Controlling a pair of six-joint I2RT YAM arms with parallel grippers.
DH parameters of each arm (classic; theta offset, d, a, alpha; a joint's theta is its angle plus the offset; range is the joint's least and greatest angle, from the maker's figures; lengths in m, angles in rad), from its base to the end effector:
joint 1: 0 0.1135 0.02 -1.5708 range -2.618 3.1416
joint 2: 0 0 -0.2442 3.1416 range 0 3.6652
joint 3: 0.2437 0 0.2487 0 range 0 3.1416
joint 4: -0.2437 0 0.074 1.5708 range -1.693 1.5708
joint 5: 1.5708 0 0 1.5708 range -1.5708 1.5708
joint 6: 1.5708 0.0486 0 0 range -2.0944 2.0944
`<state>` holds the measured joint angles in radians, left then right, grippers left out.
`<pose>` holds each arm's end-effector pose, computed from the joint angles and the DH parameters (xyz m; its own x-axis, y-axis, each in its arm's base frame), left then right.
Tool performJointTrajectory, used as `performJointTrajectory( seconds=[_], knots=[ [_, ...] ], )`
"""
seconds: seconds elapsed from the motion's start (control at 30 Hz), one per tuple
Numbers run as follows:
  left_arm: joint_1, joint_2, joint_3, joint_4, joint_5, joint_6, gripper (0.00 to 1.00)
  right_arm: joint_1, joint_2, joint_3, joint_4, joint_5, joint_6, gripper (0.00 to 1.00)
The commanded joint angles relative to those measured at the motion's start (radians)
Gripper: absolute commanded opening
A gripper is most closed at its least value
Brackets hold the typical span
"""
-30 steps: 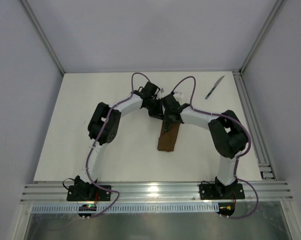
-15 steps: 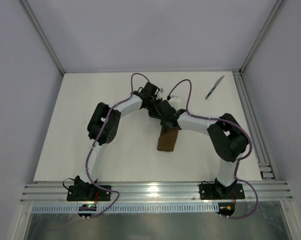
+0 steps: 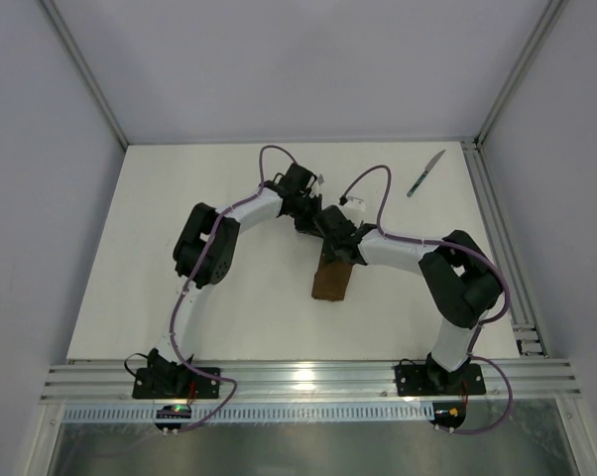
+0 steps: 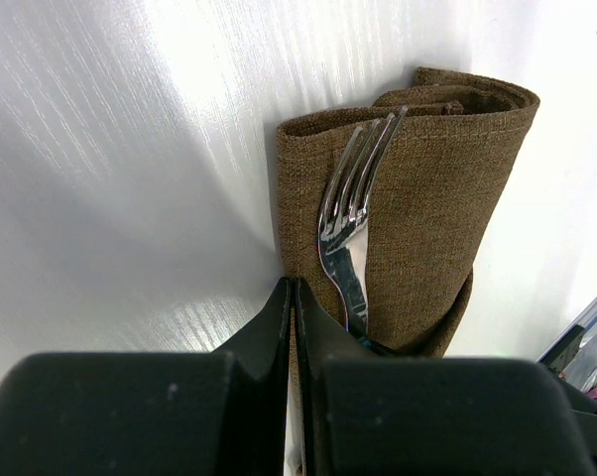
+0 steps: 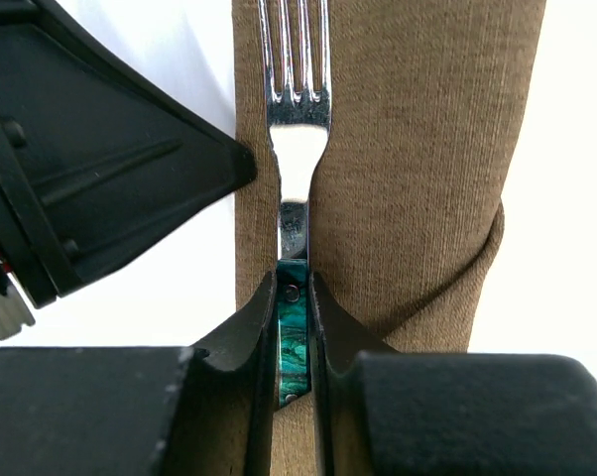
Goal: Fold the napkin into a case and place the utensils inside
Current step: Insert the fork into the folded napkin.
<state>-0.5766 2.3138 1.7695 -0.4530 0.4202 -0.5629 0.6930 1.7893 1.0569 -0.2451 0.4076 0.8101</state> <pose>0.3974 -0.2821 0.1203 -0.9602 0.0433 -0.2760 0.2021 0.7896 -0.5794 0.2884 0.2144 0.1368 -0.7411 0.2490 -0.6235 0.1752 0.9682 0.1784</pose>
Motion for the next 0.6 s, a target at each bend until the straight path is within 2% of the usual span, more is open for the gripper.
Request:
performJointTrajectory(
  seconds=[0.0, 0.43, 0.47, 0.57],
  knots=[
    [-0.005, -0.028, -0.016, 0.011, -0.015, 0.003, 0.00, 0.013, -0.053, -0.024, 0.009, 0.010, 0.054, 0.04],
    [-0.005, -0.034, -0.019, 0.010, -0.015, 0.008, 0.00, 0.026, -0.073, -0.025, -0.025, 0.025, 0.060, 0.04],
    [-0.005, -0.036, -0.019, 0.011, -0.014, 0.009, 0.00, 0.023, -0.068, -0.005, -0.031, 0.028, 0.048, 0.13],
    [-0.005, -0.036, -0.022, 0.011, -0.008, 0.008, 0.00, 0.025, -0.054, 0.063, -0.082, 0.057, 0.000, 0.27]
  ],
)
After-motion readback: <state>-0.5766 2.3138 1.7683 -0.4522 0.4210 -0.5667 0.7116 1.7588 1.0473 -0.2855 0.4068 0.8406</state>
